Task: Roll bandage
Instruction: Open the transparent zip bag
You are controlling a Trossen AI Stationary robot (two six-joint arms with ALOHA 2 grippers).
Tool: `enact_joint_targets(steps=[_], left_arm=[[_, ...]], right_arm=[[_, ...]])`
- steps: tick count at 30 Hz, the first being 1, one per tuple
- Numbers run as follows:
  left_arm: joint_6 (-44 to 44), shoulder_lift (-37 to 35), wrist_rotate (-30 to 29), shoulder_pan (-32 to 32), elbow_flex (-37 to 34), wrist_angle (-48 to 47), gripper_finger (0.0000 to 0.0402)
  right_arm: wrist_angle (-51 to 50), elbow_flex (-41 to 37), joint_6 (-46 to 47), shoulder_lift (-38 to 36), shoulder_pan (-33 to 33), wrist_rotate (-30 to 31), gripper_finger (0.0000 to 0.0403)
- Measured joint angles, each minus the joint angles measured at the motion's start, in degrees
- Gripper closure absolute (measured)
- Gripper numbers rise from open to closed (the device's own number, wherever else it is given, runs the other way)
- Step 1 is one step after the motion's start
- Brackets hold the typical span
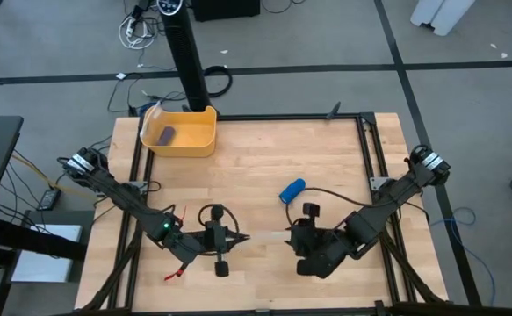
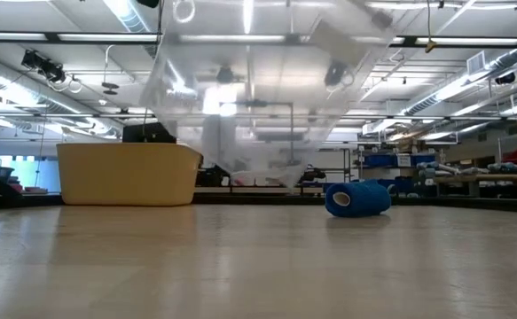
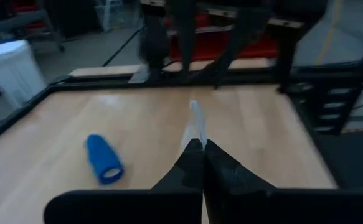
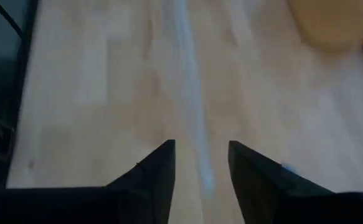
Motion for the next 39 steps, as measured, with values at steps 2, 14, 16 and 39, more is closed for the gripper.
enact_joint_targets(steps=[2,14,16,39], left_arm=[[0.2,0.0,1.8,0.0,-0.6,2.1,0.0401],[0.3,0.1,2.5,0.7,-0.7,3.3,0.0401],[0.9,0.1,2.5,0.8,-0.7,4.3,0.0401],[1.3,0.2,2.5,0.8,-0.7,4.2,0.0401]], right_arm=[[4.7,0.0,-4.6,-0.3,0.1,2.3,0.0257],[16.8,0.1,-20.5,2.0,-2.3,1.5,0.039],[16.2,0.1,-20.5,2.3,-2.9,0.2,0.0396],[16.0,0.1,-21.2,3.0,-1.5,6.7,0.0401]])
